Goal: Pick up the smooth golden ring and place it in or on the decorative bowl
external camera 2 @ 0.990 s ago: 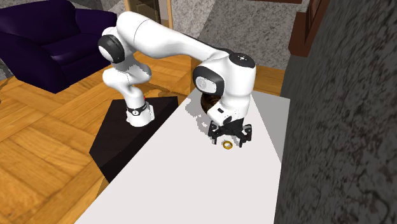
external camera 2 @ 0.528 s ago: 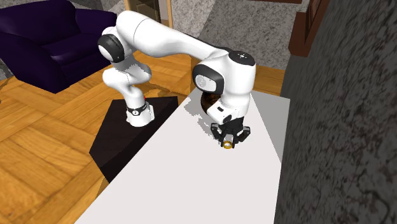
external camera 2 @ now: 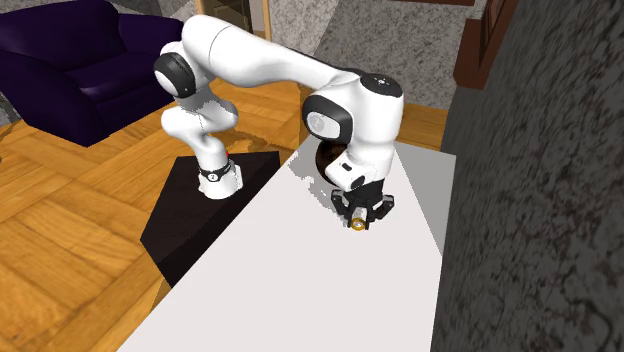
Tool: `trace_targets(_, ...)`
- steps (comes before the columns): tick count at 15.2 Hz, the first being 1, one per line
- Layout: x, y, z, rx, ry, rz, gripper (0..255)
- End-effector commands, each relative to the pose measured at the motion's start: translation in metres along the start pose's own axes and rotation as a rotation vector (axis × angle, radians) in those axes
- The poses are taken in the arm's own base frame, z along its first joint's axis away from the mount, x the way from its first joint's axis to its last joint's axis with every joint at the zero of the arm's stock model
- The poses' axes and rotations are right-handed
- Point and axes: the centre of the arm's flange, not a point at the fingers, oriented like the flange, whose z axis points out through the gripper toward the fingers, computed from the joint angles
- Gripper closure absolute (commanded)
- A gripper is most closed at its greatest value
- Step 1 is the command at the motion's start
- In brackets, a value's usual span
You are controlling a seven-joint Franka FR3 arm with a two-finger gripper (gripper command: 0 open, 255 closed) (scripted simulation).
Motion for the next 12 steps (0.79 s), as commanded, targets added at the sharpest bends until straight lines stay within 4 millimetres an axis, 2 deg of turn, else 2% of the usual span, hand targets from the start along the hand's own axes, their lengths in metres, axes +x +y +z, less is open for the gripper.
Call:
trace_targets(1,0.000,-0.001,-0.010,0.000,-0.001,0.000,255)
trace_targets(12,0.000,-0.001,-0.068,0.000,-0.001,0.000,255)
